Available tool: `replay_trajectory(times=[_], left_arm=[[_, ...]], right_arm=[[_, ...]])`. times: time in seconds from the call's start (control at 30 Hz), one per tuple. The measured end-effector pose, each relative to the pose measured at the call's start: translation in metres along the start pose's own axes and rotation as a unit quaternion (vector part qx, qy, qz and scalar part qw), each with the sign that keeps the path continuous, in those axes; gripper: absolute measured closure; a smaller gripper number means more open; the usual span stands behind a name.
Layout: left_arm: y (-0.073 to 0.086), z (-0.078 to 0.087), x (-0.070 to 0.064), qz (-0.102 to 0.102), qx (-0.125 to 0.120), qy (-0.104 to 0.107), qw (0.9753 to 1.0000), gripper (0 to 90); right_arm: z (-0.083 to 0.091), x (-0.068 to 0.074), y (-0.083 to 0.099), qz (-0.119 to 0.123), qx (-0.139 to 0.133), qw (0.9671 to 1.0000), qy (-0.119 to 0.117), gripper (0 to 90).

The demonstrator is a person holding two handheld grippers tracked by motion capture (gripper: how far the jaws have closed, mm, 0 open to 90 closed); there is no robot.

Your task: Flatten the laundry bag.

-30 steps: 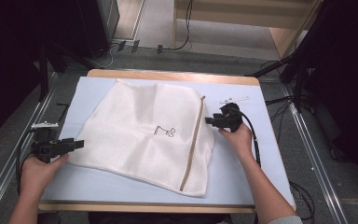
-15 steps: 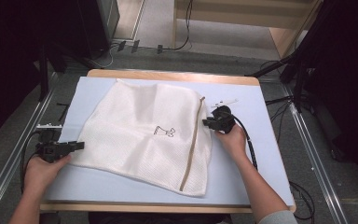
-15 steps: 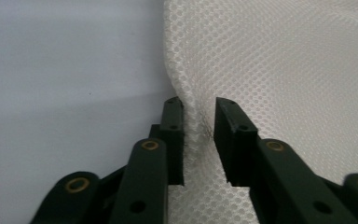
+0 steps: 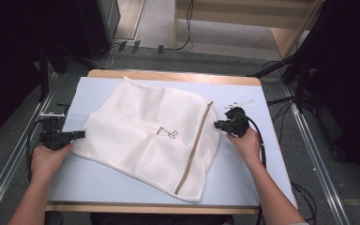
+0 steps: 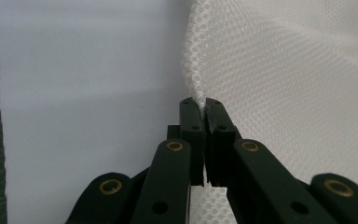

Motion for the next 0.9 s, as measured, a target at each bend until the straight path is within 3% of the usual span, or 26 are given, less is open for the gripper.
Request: replay_trajectory(times=[0.07, 0.37, 0.63, 0.8, 0.9], left_arm=[[-0.008, -0.005, 0.002, 0.01, -0.006, 0.006, 0.9999, 88.9], [-0.041, -0.026, 0.0, 0.006, -0.022, 0.017, 0.9996, 88.8], [-0.053, -0.04, -0.004, 0.001, -0.021, 0.027, 0.9994, 88.2], [-0.058, -0.046, -0.007, -0.008, -0.018, 0.025, 0.9995, 87.5], [-0.058, -0.047, -0.007, -0.016, -0.015, 0.02, 0.9996, 85.1]], right_arm=[[0.006, 0.003, 0.007, -0.004, 0.004, 1.0, -0.002, 84.2], [0.024, 0.021, 0.035, 0.004, 0.012, 0.9999, -0.003, 83.3], [0.034, 0.037, 0.058, 0.005, 0.022, 0.9997, -0.011, 82.6], [0.033, 0.054, 0.074, 0.011, 0.041, 0.9981, -0.045, 82.9], [0.036, 0.057, 0.074, 0.021, 0.037, 0.9979, -0.047, 78.0]])
Point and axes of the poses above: each handheld gripper's, and its own axes: z roughly backward along the jaws, y roughly out of its underside, x roughly to its left, the point moved 5 cm from there along -z, roughly forward along the jaws, and after that the axes turned 6 degrees about -y, right-handed, at the moved point
